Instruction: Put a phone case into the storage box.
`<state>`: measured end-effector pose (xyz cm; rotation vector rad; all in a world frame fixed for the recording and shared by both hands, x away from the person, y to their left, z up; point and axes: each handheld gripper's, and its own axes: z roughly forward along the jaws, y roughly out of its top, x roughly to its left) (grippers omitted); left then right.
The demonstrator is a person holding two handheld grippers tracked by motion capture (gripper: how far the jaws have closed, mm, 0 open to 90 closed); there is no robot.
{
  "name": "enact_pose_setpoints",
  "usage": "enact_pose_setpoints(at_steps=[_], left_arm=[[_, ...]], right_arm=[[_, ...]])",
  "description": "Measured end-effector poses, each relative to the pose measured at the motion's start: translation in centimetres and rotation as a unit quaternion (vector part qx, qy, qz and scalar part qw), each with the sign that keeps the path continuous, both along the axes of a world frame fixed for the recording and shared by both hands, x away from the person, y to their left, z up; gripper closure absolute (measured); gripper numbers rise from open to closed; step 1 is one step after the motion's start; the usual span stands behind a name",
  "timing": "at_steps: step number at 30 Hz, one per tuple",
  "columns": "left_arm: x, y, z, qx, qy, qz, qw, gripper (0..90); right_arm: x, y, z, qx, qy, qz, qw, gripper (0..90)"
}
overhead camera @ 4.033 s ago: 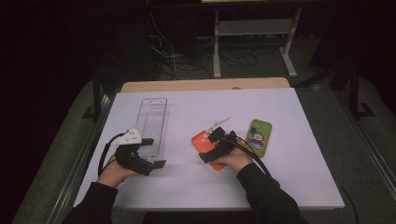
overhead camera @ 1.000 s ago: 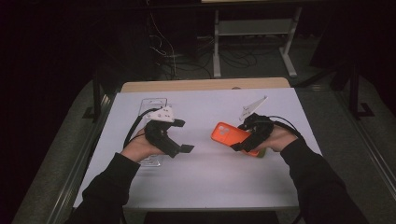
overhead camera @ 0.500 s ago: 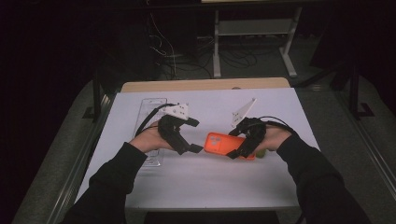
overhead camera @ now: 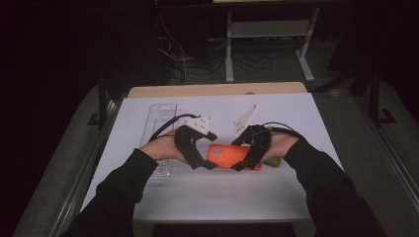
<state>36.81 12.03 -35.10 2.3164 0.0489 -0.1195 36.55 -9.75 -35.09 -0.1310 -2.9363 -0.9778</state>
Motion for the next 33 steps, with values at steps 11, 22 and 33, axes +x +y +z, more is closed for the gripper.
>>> enact_pose_setpoints(at_steps=[11,22,33], left_arm=[[-0.7,-1.1,-0.9,0.03,-0.003,-0.013,0.9995,0.0],[-0.7,-0.7,-1.0,0.043,-0.008,-0.016,0.9989,10.3],[-0.7,-0.5,-1.0,0.04,-0.008,-0.02,0.999,15.3]], right_arm=[[-0.4,1.0,0.5,0.005,-0.002,0.017,0.9998,14.9],[-0.4,1.3,1.0,0.008,-0.005,0.021,0.9997,14.9],[-0.4,1.4,1.0,0.008,-0.003,0.024,0.9997,14.5]])
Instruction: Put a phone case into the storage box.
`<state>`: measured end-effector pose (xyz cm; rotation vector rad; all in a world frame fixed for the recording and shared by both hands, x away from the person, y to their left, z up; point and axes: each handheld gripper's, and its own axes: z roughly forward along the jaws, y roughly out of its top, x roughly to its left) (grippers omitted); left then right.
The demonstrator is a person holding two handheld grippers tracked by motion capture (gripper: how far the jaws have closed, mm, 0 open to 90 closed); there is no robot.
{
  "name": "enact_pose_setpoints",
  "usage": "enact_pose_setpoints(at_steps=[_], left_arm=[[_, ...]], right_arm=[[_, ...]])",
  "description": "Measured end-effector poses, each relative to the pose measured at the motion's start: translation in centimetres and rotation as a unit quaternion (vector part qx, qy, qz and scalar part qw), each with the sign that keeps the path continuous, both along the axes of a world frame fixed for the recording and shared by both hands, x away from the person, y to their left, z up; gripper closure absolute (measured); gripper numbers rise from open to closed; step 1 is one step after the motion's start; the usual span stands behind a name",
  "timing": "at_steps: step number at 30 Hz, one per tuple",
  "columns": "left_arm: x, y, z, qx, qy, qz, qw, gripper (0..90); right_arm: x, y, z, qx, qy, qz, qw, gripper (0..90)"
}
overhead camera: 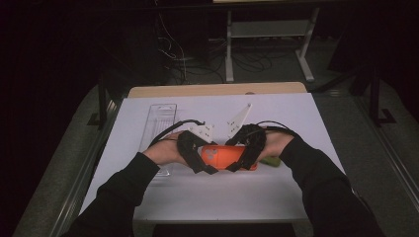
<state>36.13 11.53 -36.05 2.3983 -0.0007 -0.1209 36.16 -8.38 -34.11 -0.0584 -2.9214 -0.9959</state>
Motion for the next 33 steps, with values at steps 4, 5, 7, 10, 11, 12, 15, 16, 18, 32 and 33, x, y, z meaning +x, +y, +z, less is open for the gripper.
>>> enact_pose_setpoints(at_steps=[4,5,7,10,11,12,15,16,18,32,33], left_arm=[[0.0,0.1,-0.1,0.006,0.006,0.008,0.9999,15.7],[0.0,0.1,-0.1,0.006,0.005,0.009,0.9999,15.8],[-0.1,0.2,-0.2,0.004,0.004,0.015,0.9999,15.8],[-0.3,0.4,-0.2,-0.001,-0.002,0.036,0.9994,15.8],[-0.3,0.5,-0.2,0.0,-0.005,0.042,0.9991,15.8],[-0.4,0.6,-0.1,0.004,-0.009,0.05,0.9987,15.8],[-0.5,0.8,-0.2,0.006,-0.009,0.069,0.9976,15.9],[-0.6,0.9,-0.2,0.006,-0.009,0.074,0.9972,15.9],[-0.7,1.0,-0.3,0.006,-0.008,0.09,0.9959,15.9],[-0.9,1.9,-0.9,0.029,-0.014,0.193,0.9807,16.1],[-1.1,1.9,-1.0,0.025,-0.004,0.208,0.9778,16.1]], right_arm=[[0.0,0.0,-0.2,0.002,-0.002,0.001,1.0,14.3],[0.0,0.0,-0.3,0.004,-0.005,-0.003,1.0,13.3],[0.0,0.0,-0.2,0.006,-0.006,-0.008,0.9999,9.3],[0.2,-0.4,0.1,0.018,0.002,-0.021,0.9996,4.3],[0.2,-0.6,0.2,0.022,-0.001,-0.025,0.9994,3.0],[0.3,-0.8,0.3,0.028,-0.001,-0.032,0.9991,2.6],[0.5,-1.6,0.5,0.035,0.0,-0.055,0.9979,1.9],[0.5,-1.9,0.5,0.036,0.004,-0.065,0.9973,1.8],[0.4,-2.4,0.6,0.034,0.005,-0.089,0.9954,1.2],[-0.2,-6.2,-0.9,0.087,0.011,-0.244,0.9658,0.0],[-0.3,-6.5,-1.1,0.092,0.007,-0.257,0.9621,0.0]])
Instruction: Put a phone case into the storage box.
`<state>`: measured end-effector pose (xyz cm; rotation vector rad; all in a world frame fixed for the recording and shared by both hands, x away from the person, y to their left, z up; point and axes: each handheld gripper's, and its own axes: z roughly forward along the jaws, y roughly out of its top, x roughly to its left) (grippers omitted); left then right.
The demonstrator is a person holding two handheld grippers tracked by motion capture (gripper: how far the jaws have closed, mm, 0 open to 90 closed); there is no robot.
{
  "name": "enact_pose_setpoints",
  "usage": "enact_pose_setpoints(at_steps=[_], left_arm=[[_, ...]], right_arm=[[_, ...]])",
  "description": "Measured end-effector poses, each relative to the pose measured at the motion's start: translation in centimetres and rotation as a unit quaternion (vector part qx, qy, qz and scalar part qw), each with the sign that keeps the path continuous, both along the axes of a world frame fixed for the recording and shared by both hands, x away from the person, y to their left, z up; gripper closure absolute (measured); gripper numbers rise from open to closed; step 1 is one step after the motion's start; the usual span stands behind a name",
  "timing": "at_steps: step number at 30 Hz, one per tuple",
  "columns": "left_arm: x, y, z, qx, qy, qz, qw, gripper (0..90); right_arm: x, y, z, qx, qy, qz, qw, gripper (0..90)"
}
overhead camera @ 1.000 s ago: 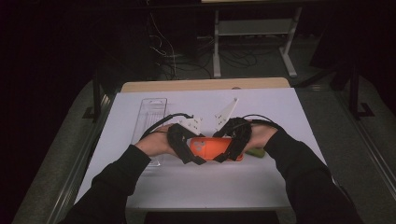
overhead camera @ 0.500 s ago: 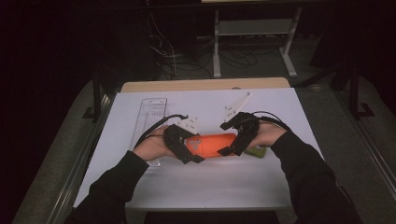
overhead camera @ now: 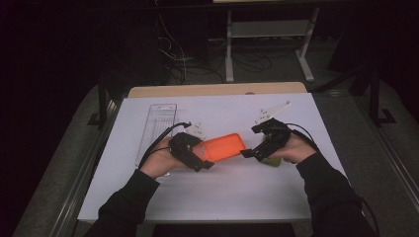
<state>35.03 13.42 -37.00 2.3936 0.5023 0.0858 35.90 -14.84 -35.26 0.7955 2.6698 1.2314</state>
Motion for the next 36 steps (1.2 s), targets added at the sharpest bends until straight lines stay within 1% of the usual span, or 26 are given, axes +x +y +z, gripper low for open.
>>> enact_pose_setpoints(at_steps=[1,3,5,7,8,9,10,11,13,14,15,16,17,18,20,21,22,25,26,28,29,31,32,33,35,36], left_arm=[[0.1,0.1,0.1,0.01,-0.005,0.0,0.9999,16.1],[-0.1,0.2,0.1,0.005,-0.005,0.011,0.9999,16.1],[-0.2,0.2,0.0,0.004,-0.003,0.015,0.9999,16.1],[-0.2,0.4,0.0,0.007,-0.013,0.02,0.9997,16.1],[-0.2,0.5,0.0,0.002,-0.009,0.024,0.9997,16.1],[-0.2,0.6,0.0,-0.002,-0.008,0.024,0.9997,16.1],[-0.3,0.6,0.0,-0.003,-0.008,0.026,0.9996,16.1],[-0.3,0.6,-0.1,0.0,-0.006,0.03,0.9995,16.1],[-0.3,0.7,-0.1,0.0,-0.009,0.033,0.9994,16.1],[-0.3,0.7,-0.1,-0.004,-0.01,0.035,0.9993,16.1],[-0.3,0.7,-0.1,-0.007,-0.006,0.042,0.9991,16.1],[-0.2,0.8,0.0,-0.005,-0.007,0.041,0.9991,16.1],[-0.2,0.9,0.0,-0.004,-0.008,0.039,0.9992,16.1],[-0.2,0.9,0.0,-0.005,-0.008,0.039,0.9992,16.1],[-0.3,1.0,0.1,-0.007,-0.008,0.044,0.999,16.1],[-0.2,1.1,0.2,-0.007,-0.008,0.043,0.999,16.1],[-0.2,1.2,0.3,-0.006,-0.008,0.042,0.9991,16.0],[-0.2,1.3,0.4,-0.015,-0.011,0.049,0.9986,16.1],[-0.1,1.4,0.4,-0.014,-0.011,0.046,0.9988,16.1],[-0.2,1.3,0.4,-0.013,-0.012,0.048,0.9987,16.1],[-0.2,1.3,0.3,-0.018,-0.011,0.052,0.9984,16.0],[-0.2,1.3,0.4,-0.012,-0.009,0.052,0.9985,16.0],[-0.3,1.2,0.3,-0.022,-0.007,0.06,0.9979,16.1],[-0.3,1.2,0.3,-0.02,-0.007,0.057,0.9982,16.0],[-0.3,1.2,0.3,-0.019,-0.002,0.06,0.998,16.0],[-0.3,1.2,0.3,-0.014,-0.003,0.057,0.9983,16.1]], right_arm=[[-0.1,-0.2,-0.1,0.005,-0.001,-0.009,0.9999,0.0],[-0.4,-0.5,-0.5,0.017,-0.003,-0.027,0.9995,0.0],[-0.7,-0.7,-0.8,0.018,-0.007,-0.042,0.9989,0.0],[-1.0,-0.7,-1.2,0.016,-0.002,-0.057,0.9982,0.0],[-1.2,-0.7,-1.4,0.02,-0.003,-0.065,0.9977,0.0],[-1.4,-0.6,-1.6,0.031,0.007,-0.075,0.9967,0.0],[-1.7,-0.5,-1.9,0.035,0.017,-0.078,0.9962,0.0],[-1.8,-0.5,-2.1,0.033,0.015,-0.078,0.9963,0.0],[-2.3,-0.2,-2.6,0.039,0.018,-0.092,0.9948,0.0],[-2.5,-0.1,-2.9,0.049,0.012,-0.101,0.9936,0.0],[-2.7,-0.1,-3.0,0.054,0.012,-0.109,0.9925,0.0],[-2.9,0.0,-3.3,0.062,0.013,-0.119,0.9909,0.0],[-3.1,0.2,-3.5,0.064,0.019,-0.123,0.9902,0.0],[-3.2,0.3,-3.8,0.064,0.013,-0.129,0.9894,0.0],[-3.5,0.5,-4.1,0.067,0.014,-0.133,0.9887,0.0],[-3.6,0.5,-4.4,0.069,0.01,-0.134,0.9885,0.0],[-3.7,0.6,-4.5,0.069,0.005,-0.135,0.9884,0.0],[-3.8,1.1,-5.0,0.068,0.008,-0.133,0.9888,0.0],[-3.8,1.3,-5.1,0.06,0.007,-0.132,0.9893,0.0],[-3.9,1.5,-5.2,0.055,0.0,-0.134,0.9895,0.0],[-3.9,1.6,-5.3,0.051,-0.004,-0.133,0.9898,0.0],[-3.9,1.8,-5.5,0.039,-0.015,-0.131,0.9905,0.0],[-3.9,1.9,-5.5,0.033,-0.021,-0.13,0.9908,0.0],[-4.0,2.0,-5.6,0.028,-0.023,-0.131,0.9907,0.0],[-4.0,2.1,-5.6,0.02,-0.025,-0.128,0.9912,0.0],[-4.1,2.2,-5.6,0.015,-0.028,-0.129,0.9911,0.0]])
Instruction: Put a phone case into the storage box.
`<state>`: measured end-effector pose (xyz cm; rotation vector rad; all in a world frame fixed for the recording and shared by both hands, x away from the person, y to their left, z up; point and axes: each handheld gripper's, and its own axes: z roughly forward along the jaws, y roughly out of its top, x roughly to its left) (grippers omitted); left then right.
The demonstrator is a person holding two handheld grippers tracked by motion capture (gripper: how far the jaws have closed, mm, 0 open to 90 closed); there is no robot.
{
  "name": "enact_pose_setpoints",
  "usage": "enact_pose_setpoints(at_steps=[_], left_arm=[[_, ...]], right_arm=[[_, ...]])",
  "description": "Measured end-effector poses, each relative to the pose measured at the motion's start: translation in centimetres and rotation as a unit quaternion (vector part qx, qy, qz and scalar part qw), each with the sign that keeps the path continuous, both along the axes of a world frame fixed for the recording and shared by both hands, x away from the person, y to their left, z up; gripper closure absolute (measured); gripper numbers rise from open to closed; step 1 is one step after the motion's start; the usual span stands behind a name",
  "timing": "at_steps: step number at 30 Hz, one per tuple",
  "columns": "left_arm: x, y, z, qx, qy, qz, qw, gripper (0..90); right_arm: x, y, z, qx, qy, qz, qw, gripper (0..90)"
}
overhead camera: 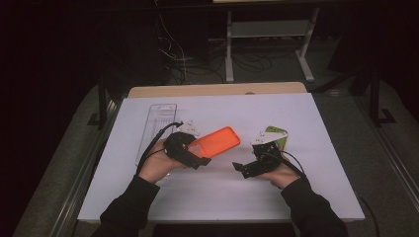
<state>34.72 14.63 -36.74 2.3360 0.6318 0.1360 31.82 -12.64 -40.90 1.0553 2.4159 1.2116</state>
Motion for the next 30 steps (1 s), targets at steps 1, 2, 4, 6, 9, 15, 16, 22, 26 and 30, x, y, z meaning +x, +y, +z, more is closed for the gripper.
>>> enact_pose_setpoints(at_steps=[1,2,4,6,9,15,16,22,26,30], left_arm=[[0.1,0.0,0.0,0.004,-0.001,-0.003,1.0,16.1],[0.1,0.1,-0.1,0.005,0.001,-0.004,1.0,16.1],[0.2,0.1,-0.1,0.013,0.002,-0.008,0.9999,16.1],[0.2,0.1,-0.2,0.012,0.004,-0.007,0.9999,16.1],[0.2,0.2,-0.2,0.011,0.004,-0.007,0.9999,16.1],[0.2,0.1,-0.2,0.012,0.004,-0.008,0.9999,16.0],[0.2,0.1,-0.2,0.013,0.004,-0.008,0.9999,16.0],[0.1,-0.1,-0.4,0.001,0.006,0.001,1.0,16.0],[0.1,-0.1,-0.4,0.012,0.002,-0.012,0.9998,16.0],[0.2,-0.2,-0.5,0.014,0.0,-0.016,0.9998,16.0]], right_arm=[[0.0,0.0,0.0,-0.006,-0.002,0.001,1.0,0.0],[0.0,0.1,-0.1,-0.009,-0.004,0.0,0.9999,0.0],[-0.1,0.1,-0.1,-0.027,-0.017,0.002,0.9995,0.0],[-0.2,0.3,0.0,-0.041,-0.03,0.005,0.9987,0.0],[-0.3,0.4,0.0,-0.061,-0.049,0.005,0.997,0.0],[-0.8,0.8,0.1,-0.096,-0.094,0.015,0.9908,0.0],[-1.0,0.9,0.0,-0.108,-0.105,0.016,0.9884,0.0],[-1.4,1.4,-0.1,-0.158,-0.166,0.029,0.973,0.0],[-1.8,1.9,-0.1,-0.19,-0.209,0.038,0.9585,0.0],[-2.1,2.2,-0.2,-0.219,-0.238,0.05,0.9449,0.0]])
